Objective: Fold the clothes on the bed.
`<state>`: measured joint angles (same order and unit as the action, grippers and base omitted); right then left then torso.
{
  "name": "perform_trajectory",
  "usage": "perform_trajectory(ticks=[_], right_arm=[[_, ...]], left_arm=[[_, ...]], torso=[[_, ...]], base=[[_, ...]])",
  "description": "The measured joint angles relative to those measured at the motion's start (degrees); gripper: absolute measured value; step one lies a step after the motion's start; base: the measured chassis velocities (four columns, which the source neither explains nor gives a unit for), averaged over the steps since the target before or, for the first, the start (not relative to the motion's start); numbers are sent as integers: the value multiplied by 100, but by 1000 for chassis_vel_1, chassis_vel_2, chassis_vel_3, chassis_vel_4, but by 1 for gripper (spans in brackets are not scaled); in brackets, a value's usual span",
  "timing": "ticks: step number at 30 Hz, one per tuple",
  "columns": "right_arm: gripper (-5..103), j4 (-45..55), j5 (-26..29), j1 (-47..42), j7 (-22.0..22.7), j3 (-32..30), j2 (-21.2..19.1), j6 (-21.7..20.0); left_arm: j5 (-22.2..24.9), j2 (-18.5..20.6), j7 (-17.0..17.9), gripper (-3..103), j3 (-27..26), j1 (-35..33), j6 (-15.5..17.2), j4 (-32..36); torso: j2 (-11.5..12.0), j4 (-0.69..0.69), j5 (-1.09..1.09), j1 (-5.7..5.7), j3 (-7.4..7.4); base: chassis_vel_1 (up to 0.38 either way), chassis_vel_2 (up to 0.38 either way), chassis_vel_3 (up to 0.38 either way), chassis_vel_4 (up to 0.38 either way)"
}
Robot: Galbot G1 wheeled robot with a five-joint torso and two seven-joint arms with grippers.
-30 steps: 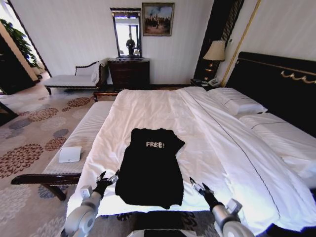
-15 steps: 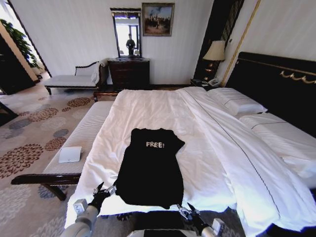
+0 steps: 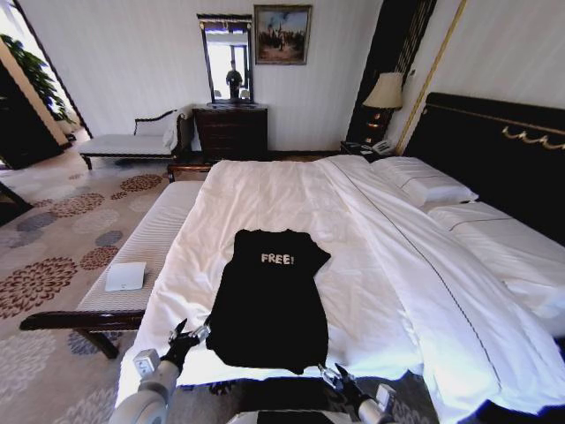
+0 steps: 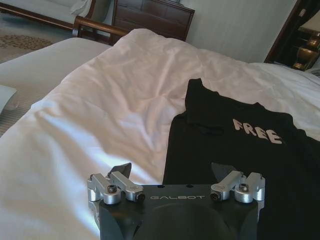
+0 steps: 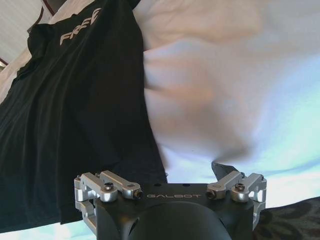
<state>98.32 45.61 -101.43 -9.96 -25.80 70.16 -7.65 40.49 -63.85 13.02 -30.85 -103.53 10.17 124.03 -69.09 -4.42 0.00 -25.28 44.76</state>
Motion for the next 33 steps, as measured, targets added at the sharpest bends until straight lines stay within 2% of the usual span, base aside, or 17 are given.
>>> perform_trajectory(ticks=[4, 8, 10, 13, 15, 19, 20, 22, 23, 24, 26, 27, 28, 31, 33], right_arm=[[93, 24, -2, 16, 8, 68, 29, 1], [71, 0, 7, 112, 44, 150, 93, -18], [71, 0, 8, 114, 47, 155, 99, -21], [54, 50, 8, 74, 54, 161, 111, -24], [54, 63, 9, 61, 56, 161, 113, -25], [33, 119, -14, -9, 70, 154, 125, -26], [33, 119, -14, -9, 70, 154, 125, -26], [22, 149, -14, -23, 69, 138, 124, -29], [22, 164, -13, -27, 70, 128, 122, -30], [17, 176, -9, -27, 69, 116, 119, -32], [17, 177, -8, -27, 70, 115, 119, -33], [6, 183, -1, -27, 77, 98, 117, -36], [2, 183, 0, -26, 92, 83, 116, -39], [1, 183, -5, -29, 115, 71, 122, -41], [0, 183, -18, -45, 132, 57, 136, -45]], left_arm=[[-73, -10, 38, 89, -29, -40, 29, 8], [-37, -2, 50, 89, -131, -123, 47, 46], [-5, 8, 49, 89, -157, -134, 54, 59], [92, 34, 49, 89, -227, -146, 61, 49], [115, 34, 48, 89, -231, -147, 66, 37], [310, 1, 42, 89, -193, -280, 108, -57], [310, 1, 42, 89, -193, -280, 108, -57], [376, -16, 16, 89, -166, -439, 108, -86], [406, -20, -8, 89, -163, -520, 107, -93], [439, -21, -31, 89, -162, -606, 100, -99], [445, -22, -35, 89, -161, -623, 98, -100], [483, -17, -64, 89, -153, -745, 75, -108], [519, -5, -80, 89, -144, -868, 37, -122], [551, 9, -115, 91, -148, -1014, -10, -159], [524, 16, -186, 87, -209, -1147, -60, -229]], torso=[[0, 0, -1, 1, 0], [0, 1, 0, 0, 0], [0, 0, 0, 0, 0], [0, 0, 0, 0, 0], [0, 0, 0, 0, 0], [0, 0, -1, 0, 0], [0, 0, -1, 0, 0], [0, 0, 0, 0, 0], [0, 0, 0, 0, 0], [0, 0, 0, 1, 0], [0, 0, 0, 1, 0], [0, 0, 0, 0, 0], [-1, 0, 0, 0, 0], [0, 0, 0, 0, 0], [0, 1, 0, 1, 0]], base=[[0, 0, 0, 0], [0, 0, 0, 0], [0, 0, 0, 0], [0, 0, 0, 0], [0, 0, 0, 0], [0, 0, 0, 0], [0, 0, 0, 0], [0, 0, 0, 0], [0, 0, 0, 0], [0, 0, 0, 0], [0, 0, 0, 0], [0, 0, 0, 0], [0, 0, 0, 0], [0, 0, 0, 0], [0, 0, 0, 0]])
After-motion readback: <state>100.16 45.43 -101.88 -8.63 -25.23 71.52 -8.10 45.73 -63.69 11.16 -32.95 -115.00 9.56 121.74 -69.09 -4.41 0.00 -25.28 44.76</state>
